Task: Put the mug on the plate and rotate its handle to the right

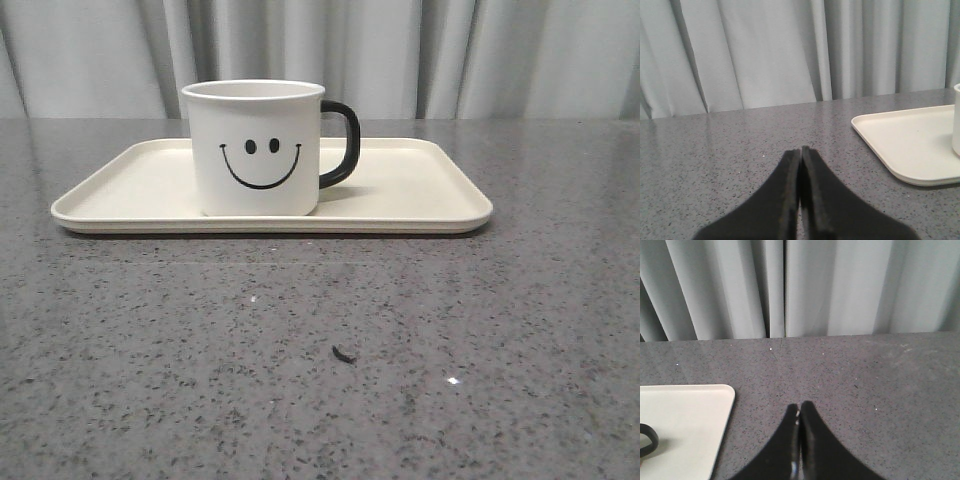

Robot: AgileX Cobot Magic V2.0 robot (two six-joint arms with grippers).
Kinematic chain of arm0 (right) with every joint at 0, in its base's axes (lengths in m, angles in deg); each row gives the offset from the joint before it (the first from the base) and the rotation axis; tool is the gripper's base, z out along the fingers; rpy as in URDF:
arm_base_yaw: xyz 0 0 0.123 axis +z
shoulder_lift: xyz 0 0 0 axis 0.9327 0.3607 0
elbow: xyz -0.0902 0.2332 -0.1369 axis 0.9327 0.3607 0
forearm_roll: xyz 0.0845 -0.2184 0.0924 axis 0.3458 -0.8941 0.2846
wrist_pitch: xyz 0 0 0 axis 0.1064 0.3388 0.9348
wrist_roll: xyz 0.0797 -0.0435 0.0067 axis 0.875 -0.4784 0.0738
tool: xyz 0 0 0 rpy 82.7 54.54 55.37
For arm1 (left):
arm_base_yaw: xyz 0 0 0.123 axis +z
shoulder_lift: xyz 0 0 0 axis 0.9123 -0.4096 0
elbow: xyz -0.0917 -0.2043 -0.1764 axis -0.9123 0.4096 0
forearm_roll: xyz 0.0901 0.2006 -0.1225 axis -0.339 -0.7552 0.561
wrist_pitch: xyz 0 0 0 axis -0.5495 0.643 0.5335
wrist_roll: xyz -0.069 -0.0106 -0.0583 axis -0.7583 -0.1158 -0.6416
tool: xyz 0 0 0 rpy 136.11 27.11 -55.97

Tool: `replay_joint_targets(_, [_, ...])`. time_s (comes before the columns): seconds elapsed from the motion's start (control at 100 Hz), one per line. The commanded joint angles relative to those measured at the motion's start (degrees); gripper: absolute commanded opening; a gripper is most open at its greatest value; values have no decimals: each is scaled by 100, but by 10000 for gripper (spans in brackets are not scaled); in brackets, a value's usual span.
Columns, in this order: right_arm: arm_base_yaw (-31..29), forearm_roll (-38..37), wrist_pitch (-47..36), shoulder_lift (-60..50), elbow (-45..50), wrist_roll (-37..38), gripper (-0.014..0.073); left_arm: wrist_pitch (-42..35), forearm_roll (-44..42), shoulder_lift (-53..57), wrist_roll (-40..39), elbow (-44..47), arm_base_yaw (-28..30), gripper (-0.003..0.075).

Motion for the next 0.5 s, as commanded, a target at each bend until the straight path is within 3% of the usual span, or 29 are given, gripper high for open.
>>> replay_joint_targets(0.0, [4, 123, -356, 7, -129, -52, -99, -408, 2, 180, -15, 21, 20, -19])
replay_joint_targets(0.49, [141, 129, -412, -124, -11, -52, -99, -408, 2, 180, -15, 21, 20, -19])
